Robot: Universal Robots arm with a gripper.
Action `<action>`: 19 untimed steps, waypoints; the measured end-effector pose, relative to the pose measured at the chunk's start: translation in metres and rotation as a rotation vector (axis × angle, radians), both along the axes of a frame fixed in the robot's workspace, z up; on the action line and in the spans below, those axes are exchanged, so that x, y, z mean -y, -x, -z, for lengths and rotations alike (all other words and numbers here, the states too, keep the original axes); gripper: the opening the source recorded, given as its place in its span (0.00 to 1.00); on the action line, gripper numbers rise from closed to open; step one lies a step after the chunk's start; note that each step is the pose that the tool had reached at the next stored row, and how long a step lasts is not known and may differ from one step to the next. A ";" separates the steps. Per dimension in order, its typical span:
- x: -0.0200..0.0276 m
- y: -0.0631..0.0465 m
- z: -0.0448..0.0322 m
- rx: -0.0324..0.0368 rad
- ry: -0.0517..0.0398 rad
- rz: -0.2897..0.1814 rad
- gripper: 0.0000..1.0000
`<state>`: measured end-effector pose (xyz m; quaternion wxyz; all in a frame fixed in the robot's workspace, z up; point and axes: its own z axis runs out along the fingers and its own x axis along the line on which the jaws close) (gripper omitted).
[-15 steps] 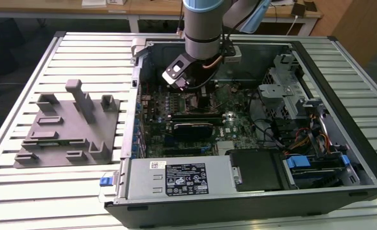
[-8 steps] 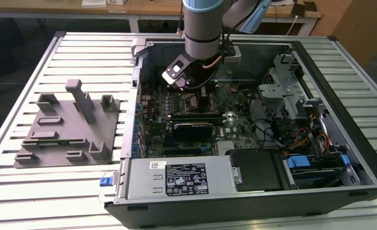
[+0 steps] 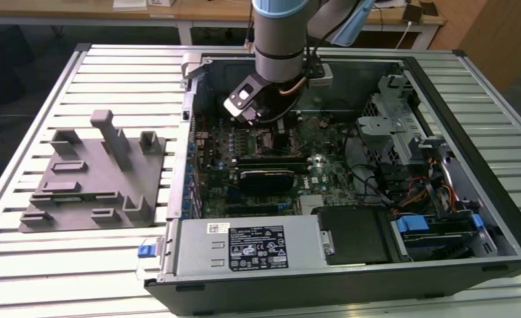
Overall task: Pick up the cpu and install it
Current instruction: 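Place the cpu into insertion slot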
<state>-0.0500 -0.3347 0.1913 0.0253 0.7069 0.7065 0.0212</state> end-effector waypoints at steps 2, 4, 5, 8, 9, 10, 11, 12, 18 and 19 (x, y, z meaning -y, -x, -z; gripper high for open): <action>0.0000 0.000 0.0000 0.0000 0.0001 0.000 0.54; 0.0000 0.000 0.0002 0.0002 -0.0002 0.000 0.54; -0.0001 0.000 0.0002 0.0001 -0.0002 0.000 0.54; -0.0001 0.000 0.0002 0.0002 -0.0003 0.000 0.54; -0.0001 0.000 0.0002 0.0003 -0.0004 0.000 0.54; -0.0001 0.000 0.0002 0.0003 -0.0004 0.000 0.55; -0.0001 0.000 0.0002 0.0004 -0.0005 0.000 0.55; -0.0001 0.000 0.0002 0.0003 -0.0004 0.000 0.62; -0.0001 0.000 -0.0002 0.0000 0.0000 0.002 0.62; 0.0000 0.000 -0.0007 0.0000 0.0000 0.002 0.62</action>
